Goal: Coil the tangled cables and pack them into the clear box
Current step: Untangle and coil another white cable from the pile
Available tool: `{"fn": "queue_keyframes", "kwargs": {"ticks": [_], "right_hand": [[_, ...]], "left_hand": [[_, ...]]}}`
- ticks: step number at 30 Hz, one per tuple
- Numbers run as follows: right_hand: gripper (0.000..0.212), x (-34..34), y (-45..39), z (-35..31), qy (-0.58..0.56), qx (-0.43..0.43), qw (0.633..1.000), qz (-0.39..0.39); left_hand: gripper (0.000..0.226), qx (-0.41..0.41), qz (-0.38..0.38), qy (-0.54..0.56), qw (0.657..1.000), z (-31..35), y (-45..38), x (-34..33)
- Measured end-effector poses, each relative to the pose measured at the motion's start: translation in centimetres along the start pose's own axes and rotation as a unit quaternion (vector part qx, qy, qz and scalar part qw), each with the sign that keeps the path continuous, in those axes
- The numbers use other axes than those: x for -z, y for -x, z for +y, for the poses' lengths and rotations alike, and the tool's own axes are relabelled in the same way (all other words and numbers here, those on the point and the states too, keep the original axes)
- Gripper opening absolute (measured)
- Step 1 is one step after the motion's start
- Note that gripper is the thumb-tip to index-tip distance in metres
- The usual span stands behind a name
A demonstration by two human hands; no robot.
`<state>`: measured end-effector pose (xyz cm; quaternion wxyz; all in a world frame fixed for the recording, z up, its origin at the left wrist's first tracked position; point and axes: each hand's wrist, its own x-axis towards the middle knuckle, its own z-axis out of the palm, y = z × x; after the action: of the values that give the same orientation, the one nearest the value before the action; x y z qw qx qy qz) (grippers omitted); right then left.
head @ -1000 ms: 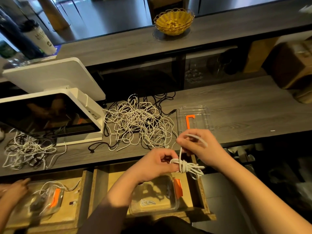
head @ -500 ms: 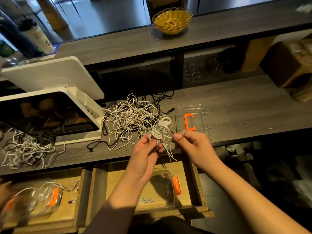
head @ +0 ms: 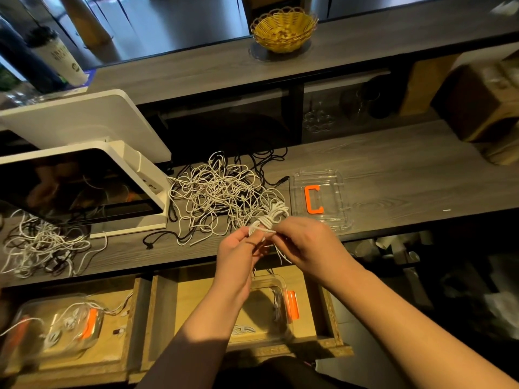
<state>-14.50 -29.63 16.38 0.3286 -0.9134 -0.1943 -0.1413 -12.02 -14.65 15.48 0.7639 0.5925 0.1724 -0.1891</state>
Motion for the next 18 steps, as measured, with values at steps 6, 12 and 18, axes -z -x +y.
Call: {"fn": "queue_keyframes", "kwargs": {"ticks": [6, 12, 18], "right_hand": [[0.008, 0.2, -1.6, 0.5, 0.037, 0.031, 0.999, -0.022], [0.026, 0.8, -1.4, 0.9, 0.017, -0.033, 0.998, -0.051], [0.023, 1.3, -1.2, 1.6, -0.102, -0.12, 0.985, -0.075]], "left_hand": [[0.024, -0.005, -0.032, -0.153, 0.988, -0.4, 0.2, 0.5], [0.014, -0.054, -0.091, -0.29, 0.951, 0.8, -0.3, 0.3], [0.005, -0.086, -0.096, -0.293, 0.947, 0.8, 0.1, -0.9]]}}
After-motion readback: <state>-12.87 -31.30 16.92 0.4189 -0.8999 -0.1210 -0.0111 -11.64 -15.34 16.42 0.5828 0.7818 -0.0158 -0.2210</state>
